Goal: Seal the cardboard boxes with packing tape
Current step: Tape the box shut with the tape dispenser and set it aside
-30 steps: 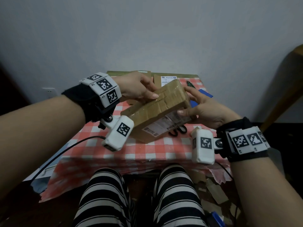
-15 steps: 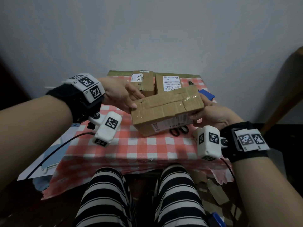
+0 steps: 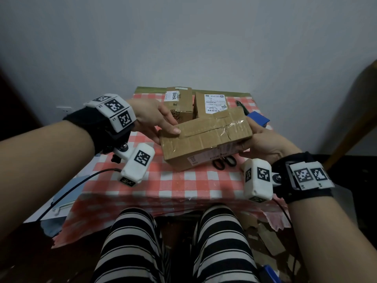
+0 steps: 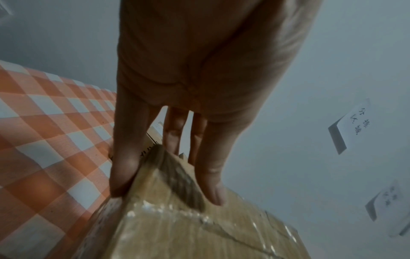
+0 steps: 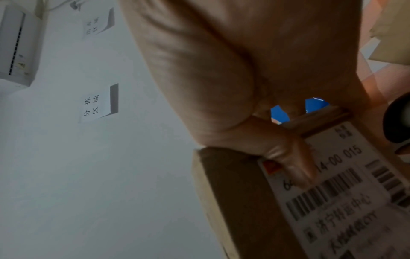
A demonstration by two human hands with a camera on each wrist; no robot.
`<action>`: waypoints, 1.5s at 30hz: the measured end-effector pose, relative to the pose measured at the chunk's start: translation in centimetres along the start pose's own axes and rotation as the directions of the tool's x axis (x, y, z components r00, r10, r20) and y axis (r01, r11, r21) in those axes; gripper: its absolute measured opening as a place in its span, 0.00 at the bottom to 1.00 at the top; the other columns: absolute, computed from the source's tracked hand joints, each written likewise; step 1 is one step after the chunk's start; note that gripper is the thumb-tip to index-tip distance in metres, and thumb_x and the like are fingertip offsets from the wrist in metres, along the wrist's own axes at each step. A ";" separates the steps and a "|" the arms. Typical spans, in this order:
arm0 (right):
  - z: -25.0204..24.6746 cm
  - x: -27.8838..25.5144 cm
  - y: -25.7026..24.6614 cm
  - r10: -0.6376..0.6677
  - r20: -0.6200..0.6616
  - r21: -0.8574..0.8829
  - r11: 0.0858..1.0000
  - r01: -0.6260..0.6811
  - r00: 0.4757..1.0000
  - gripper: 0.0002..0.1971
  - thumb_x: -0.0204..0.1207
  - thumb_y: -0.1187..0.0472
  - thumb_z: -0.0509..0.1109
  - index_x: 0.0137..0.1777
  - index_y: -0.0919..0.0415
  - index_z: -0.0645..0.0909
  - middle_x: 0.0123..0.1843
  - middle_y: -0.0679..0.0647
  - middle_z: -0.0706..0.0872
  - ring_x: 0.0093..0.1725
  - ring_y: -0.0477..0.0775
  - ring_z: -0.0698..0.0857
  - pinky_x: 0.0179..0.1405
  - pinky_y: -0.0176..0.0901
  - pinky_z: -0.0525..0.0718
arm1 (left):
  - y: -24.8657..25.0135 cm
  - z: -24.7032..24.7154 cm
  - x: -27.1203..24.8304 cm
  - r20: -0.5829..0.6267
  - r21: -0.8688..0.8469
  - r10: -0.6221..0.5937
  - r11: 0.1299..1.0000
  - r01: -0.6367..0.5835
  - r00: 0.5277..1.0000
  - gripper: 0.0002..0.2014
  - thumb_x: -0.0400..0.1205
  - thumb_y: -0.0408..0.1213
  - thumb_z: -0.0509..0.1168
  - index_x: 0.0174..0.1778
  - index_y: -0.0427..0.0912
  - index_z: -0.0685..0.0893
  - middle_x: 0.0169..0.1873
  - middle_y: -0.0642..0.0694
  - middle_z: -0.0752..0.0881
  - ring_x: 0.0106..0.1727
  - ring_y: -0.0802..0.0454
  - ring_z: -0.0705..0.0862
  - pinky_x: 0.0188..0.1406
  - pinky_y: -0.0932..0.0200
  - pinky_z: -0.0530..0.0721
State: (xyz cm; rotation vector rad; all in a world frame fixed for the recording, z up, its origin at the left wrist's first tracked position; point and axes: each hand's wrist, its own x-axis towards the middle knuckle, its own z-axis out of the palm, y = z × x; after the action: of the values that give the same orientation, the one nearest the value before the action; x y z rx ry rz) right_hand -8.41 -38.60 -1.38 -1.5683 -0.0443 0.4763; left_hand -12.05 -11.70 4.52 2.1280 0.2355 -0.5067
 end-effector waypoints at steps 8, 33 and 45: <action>0.3 0.0 -0.4 -0.066 0.041 -0.035 0.997 0.068 0.997 0.50 0.65 0.94 0.48 0.77 0.48 0.72 0.59 0.46 0.83 0.50 0.49 0.83 0.38 0.42 0.82 | 0.2 1.2 0.4 -0.153 0.060 0.020 0.998 -0.011 0.988 0.12 0.66 0.30 0.80 0.35 0.39 0.81 0.36 0.38 0.87 0.42 0.37 0.88 0.46 0.37 0.88; 1.0 0.1 -0.2 0.021 -0.031 0.214 0.977 -0.014 0.999 0.28 0.80 0.73 0.68 0.76 0.50 0.72 0.62 0.61 0.86 0.58 0.64 0.87 0.59 0.65 0.86 | 0.2 0.9 1.3 -0.141 0.011 0.066 0.998 -0.065 0.988 0.05 0.80 0.29 0.69 0.40 0.35 0.81 0.41 0.35 0.85 0.28 0.44 0.88 0.27 0.51 0.90; 2.2 0.4 0.2 -0.142 0.055 0.283 0.951 0.121 0.988 0.40 0.73 0.63 0.77 0.82 0.42 0.63 0.70 0.58 0.83 0.62 0.63 0.86 0.58 0.69 0.84 | 0.2 1.5 0.1 0.265 -0.074 0.083 0.995 -0.065 0.961 0.07 0.75 0.23 0.69 0.46 0.35 0.81 0.43 0.40 0.86 0.41 0.40 0.91 0.32 0.59 0.89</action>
State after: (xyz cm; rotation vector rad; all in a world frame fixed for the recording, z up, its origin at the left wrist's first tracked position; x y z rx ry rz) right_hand -8.77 -36.44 -1.66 -1.2613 -0.1324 0.4162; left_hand -12.34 -13.04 3.86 1.9715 0.0179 -0.7256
